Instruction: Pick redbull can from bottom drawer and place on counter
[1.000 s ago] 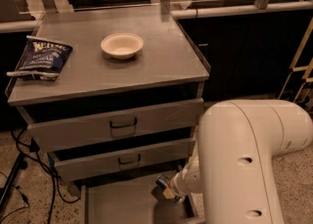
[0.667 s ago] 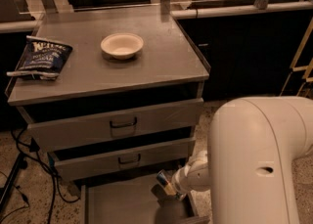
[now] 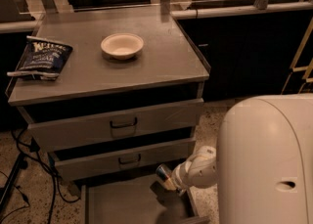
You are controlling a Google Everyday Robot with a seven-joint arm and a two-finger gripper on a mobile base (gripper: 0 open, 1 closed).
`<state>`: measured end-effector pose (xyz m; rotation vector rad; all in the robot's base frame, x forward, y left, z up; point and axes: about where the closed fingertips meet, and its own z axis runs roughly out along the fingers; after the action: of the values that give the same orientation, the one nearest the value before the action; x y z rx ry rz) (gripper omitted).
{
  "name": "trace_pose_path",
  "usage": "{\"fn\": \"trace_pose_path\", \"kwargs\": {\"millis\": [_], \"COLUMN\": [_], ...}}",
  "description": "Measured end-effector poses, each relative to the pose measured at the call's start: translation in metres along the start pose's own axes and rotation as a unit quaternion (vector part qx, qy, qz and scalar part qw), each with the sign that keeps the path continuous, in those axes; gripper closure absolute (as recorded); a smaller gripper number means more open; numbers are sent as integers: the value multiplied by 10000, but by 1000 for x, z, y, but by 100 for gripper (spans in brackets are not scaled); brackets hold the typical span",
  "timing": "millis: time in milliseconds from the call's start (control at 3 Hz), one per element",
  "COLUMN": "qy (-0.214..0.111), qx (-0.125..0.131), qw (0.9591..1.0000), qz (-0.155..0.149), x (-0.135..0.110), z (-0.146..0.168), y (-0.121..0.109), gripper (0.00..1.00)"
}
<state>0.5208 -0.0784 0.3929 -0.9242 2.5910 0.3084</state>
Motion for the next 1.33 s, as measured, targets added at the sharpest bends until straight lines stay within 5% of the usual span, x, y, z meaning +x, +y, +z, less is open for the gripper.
{"fn": "trace_pose_path", "kwargs": {"millis": [1000,1333], "qy": [-580,-567], "qx": [760,713], "qw": [9951,9955], "qz": [-241,-270], "x": [-43,-45], "z": [-106,-102], "y": [-41,-37], "gripper": [100,100]}}
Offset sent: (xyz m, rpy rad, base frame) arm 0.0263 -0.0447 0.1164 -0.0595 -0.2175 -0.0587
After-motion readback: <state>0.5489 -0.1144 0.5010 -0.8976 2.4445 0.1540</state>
